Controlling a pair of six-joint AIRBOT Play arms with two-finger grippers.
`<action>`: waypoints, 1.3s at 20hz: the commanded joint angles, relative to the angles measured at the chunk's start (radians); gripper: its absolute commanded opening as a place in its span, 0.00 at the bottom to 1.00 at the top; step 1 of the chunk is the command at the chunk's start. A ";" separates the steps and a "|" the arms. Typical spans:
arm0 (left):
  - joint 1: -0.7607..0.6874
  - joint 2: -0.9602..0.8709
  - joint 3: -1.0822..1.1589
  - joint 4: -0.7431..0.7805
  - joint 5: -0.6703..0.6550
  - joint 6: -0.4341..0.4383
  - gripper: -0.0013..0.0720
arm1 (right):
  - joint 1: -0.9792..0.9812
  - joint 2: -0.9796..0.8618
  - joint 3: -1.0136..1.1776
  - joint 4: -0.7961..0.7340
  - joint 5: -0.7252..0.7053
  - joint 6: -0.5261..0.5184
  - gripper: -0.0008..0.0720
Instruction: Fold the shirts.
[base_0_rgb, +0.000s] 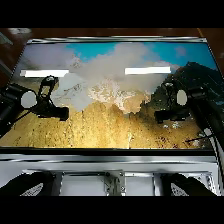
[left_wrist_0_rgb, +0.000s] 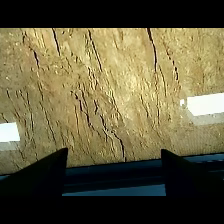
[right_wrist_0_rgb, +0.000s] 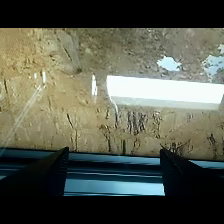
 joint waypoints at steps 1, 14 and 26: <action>0.000 0.001 0.000 0.000 0.000 0.000 0.99 | 0.000 0.000 0.000 0.001 -0.034 0.000 0.95; 0.013 -0.034 -0.003 0.012 0.409 -0.007 0.97 | 0.001 0.000 0.000 0.093 -0.120 0.001 0.95; 0.288 -0.803 0.712 -0.089 0.182 0.245 1.00 | 0.000 0.000 0.000 0.132 -0.228 0.011 0.95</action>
